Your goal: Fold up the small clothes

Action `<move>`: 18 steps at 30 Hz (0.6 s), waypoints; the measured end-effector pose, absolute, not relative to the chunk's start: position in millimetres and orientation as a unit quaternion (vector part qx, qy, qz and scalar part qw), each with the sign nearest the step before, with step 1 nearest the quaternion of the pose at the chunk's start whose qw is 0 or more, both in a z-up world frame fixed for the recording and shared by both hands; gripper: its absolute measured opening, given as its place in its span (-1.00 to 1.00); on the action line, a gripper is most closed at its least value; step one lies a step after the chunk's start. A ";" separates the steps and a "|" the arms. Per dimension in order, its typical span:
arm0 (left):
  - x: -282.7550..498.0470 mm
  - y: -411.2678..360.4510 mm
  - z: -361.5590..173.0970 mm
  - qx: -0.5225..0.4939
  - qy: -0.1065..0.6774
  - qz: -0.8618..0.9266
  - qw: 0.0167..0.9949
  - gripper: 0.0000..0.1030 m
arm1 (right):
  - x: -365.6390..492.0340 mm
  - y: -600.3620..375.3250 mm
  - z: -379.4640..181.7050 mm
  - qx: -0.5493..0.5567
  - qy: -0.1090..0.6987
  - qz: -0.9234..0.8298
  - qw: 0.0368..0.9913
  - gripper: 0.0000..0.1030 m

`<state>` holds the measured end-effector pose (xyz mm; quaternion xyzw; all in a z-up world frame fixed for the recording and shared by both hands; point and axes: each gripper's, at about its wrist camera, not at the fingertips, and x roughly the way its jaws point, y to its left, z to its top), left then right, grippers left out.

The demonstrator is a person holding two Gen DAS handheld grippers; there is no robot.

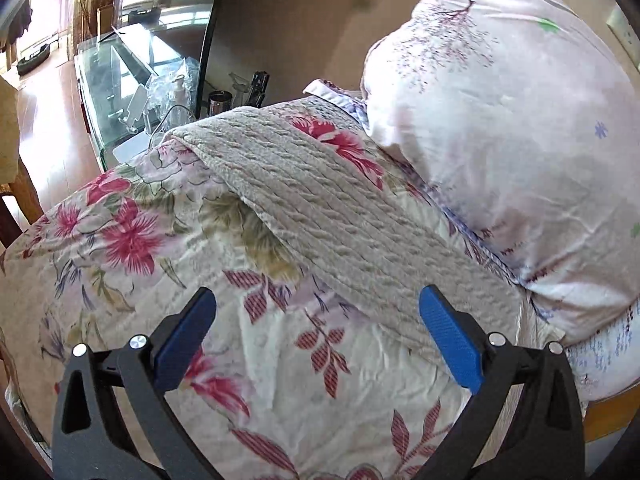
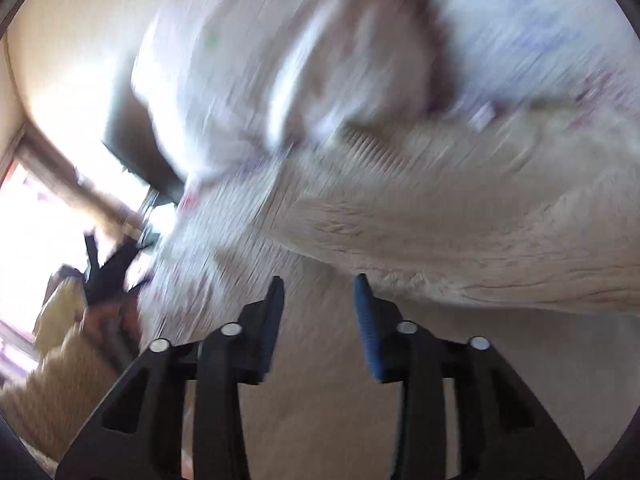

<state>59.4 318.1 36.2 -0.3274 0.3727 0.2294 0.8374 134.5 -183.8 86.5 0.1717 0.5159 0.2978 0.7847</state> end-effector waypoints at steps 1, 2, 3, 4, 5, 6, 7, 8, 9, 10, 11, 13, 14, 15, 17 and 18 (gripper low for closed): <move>63.2 325.9 33.8 -0.338 0.372 0.229 0.833 0.91 | 126.0 -173.5 81.4 0.172 0.527 0.308 0.773 -0.17; 67.1 334.1 30.9 -0.352 0.370 0.229 0.829 0.87 | 116.5 -167.1 78.5 0.166 0.536 0.315 0.765 0.00; 70.5 342.0 28.1 -0.365 0.368 0.228 0.824 0.83 | 111.8 -165.9 79.6 0.157 0.540 0.316 0.764 0.12; 73.7 350.3 24.6 -0.377 0.365 0.229 0.820 0.79 | 107.5 -170.3 80.5 0.147 0.541 0.312 0.767 0.30; 76.6 355.3 21.9 -0.388 0.364 0.232 0.814 0.69 | 110.6 -177.2 81.3 0.141 0.541 0.300 0.773 0.35; 77.0 364.7 19.4 -0.403 0.355 0.235 0.810 0.63 | 119.4 -189.7 81.2 0.145 0.542 0.288 0.776 0.35; 76.1 372.9 19.7 -0.416 0.342 0.241 0.808 0.62 | 126.0 -198.1 79.6 0.153 0.543 0.275 0.778 0.38; 75.6 379.4 19.2 -0.428 0.337 0.245 0.802 0.57 | 122.3 -214.7 82.5 0.168 0.545 0.254 0.781 0.44; 75.9 388.6 18.6 -0.444 0.328 0.249 0.796 0.51 | 124.9 -225.8 81.4 0.178 0.548 0.239 0.782 0.47; 76.6 396.6 18.1 -0.461 0.321 0.252 0.788 0.51 | 123.6 -239.2 80.4 0.194 0.552 0.219 0.781 0.49; 76.1 404.7 18.5 -0.483 0.307 0.252 0.780 0.52 | 129.0 -243.7 73.5 0.203 0.555 0.208 0.779 0.49; 80.7 417.2 19.6 -0.503 0.295 0.251 0.772 0.44 | 121.3 -251.7 71.3 0.214 0.558 0.192 0.778 0.50; 83.2 420.6 19.6 -0.507 0.297 0.254 0.768 0.26 | 117.8 -255.1 70.0 0.215 0.559 0.184 0.779 0.52; 87.0 426.0 19.0 -0.509 0.301 0.257 0.764 0.15 | 114.2 -259.7 69.6 0.215 0.560 0.180 0.780 0.52; 94.0 430.8 15.9 -0.507 0.311 0.259 0.760 -0.03 | 112.7 -257.2 66.7 0.212 0.563 0.174 0.780 0.52; 95.6 432.1 14.6 -0.504 0.314 0.263 0.760 -0.30 | 111.8 -255.5 65.0 0.210 0.563 0.173 0.780 0.52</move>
